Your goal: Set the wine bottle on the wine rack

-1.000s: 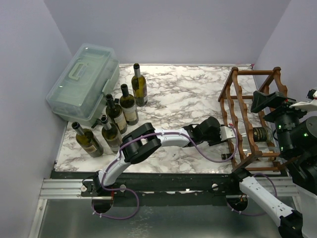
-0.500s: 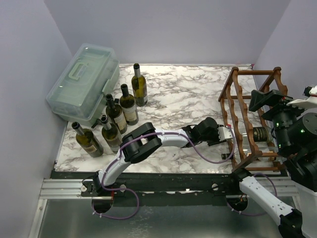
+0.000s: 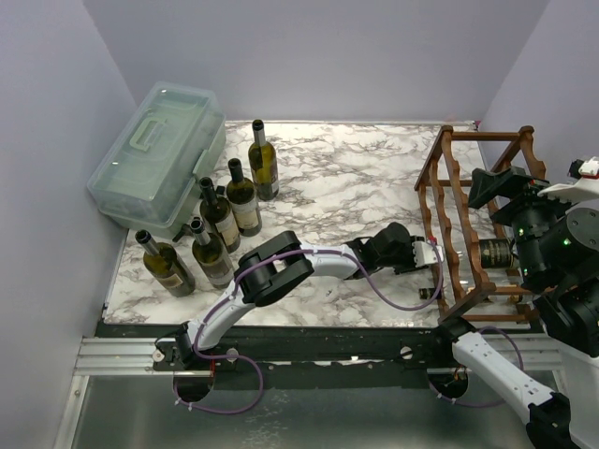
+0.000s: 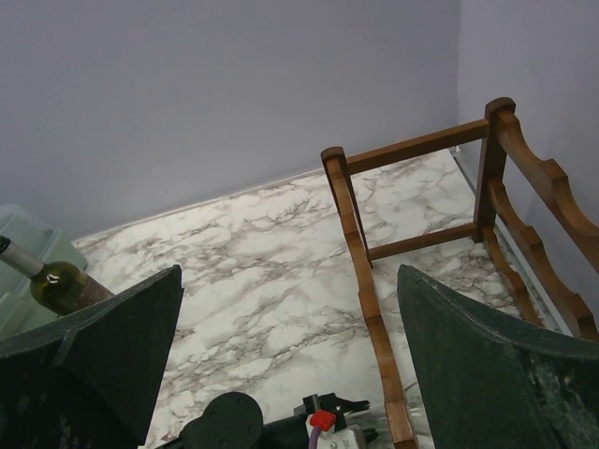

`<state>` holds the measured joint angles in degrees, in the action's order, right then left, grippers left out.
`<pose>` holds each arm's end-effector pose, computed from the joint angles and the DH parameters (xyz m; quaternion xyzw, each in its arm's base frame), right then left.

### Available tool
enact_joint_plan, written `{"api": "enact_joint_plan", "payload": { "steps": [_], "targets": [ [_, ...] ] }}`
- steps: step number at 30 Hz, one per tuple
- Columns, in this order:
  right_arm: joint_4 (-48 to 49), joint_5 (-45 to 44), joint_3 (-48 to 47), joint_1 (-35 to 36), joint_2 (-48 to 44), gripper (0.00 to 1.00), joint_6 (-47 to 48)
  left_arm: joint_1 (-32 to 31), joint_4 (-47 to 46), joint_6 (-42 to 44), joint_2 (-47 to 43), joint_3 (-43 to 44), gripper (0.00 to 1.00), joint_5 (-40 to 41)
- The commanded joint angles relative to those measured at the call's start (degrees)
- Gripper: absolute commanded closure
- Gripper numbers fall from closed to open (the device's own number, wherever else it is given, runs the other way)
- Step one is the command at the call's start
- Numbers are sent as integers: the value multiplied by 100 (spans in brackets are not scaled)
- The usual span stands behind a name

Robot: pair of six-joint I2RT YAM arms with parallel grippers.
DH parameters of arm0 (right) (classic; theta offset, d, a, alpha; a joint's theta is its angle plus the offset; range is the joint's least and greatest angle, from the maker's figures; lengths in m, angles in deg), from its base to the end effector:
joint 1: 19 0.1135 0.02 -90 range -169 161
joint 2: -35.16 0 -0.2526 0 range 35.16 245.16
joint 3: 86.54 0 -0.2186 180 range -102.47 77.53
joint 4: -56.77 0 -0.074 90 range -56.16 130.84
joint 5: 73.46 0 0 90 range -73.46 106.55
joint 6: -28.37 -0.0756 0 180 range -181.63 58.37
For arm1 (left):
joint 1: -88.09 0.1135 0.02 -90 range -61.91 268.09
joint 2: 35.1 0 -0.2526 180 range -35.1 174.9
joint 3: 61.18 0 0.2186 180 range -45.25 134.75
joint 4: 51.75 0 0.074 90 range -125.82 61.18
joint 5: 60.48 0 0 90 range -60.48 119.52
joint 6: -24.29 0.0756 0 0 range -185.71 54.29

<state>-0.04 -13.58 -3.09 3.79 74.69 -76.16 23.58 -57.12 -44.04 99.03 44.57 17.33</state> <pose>0.0917 -0.0026 0.4582 0.1345 0.6931 0.0451 0.7068 0.2112 -0.4802 0.1331 0.6093 0.5655 -0.2828 0.4785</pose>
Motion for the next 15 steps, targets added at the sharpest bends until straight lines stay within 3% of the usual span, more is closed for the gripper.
{"api": "enact_joint_plan", "payload": {
  "steps": [1, 15],
  "targets": [
    [-91, 37, -9, -24, 53, 1, -13, 238, 1054, 78, 494, -59, 100, 445],
    [-82, 16, -4, -20, 20, 1, -25, 237, 1058, -75, 673, 281, 100, 298]
  ]
}}
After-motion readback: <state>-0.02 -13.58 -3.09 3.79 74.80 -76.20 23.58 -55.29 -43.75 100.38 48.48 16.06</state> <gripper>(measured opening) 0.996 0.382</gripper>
